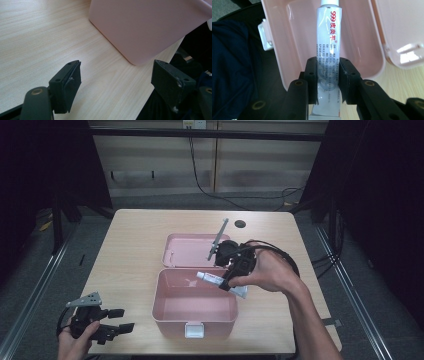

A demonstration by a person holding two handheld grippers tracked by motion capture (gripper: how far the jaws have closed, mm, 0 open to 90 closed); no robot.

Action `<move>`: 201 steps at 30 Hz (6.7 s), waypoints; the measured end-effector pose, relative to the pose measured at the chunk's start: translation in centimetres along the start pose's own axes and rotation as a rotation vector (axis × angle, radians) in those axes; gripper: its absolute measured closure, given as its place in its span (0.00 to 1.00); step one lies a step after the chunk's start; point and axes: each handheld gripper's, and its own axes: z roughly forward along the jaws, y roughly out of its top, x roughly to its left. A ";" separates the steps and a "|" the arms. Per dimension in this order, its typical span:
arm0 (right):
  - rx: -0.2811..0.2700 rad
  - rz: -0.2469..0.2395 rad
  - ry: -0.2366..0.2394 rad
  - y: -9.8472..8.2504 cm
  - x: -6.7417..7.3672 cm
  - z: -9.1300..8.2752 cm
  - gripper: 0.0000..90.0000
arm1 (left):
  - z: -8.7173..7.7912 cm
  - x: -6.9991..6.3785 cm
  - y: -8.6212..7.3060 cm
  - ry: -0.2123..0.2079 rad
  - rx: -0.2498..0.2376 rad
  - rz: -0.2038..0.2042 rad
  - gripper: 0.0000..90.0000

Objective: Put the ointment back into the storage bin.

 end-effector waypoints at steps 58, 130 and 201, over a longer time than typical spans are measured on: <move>0.165 -0.120 0.180 4.2 1.8 13.5 0.79 | -0.2 -0.1 0.0 0.002 -0.004 0.010 0.26; 0.175 -0.088 0.206 3.4 1.4 13.3 0.70 | -0.1 0.0 -0.1 0.010 0.005 -0.007 0.26; 0.015 0.010 -0.018 -3.1 0.2 1.5 0.69 | 0.0 0.1 -0.1 0.021 0.016 -0.007 0.26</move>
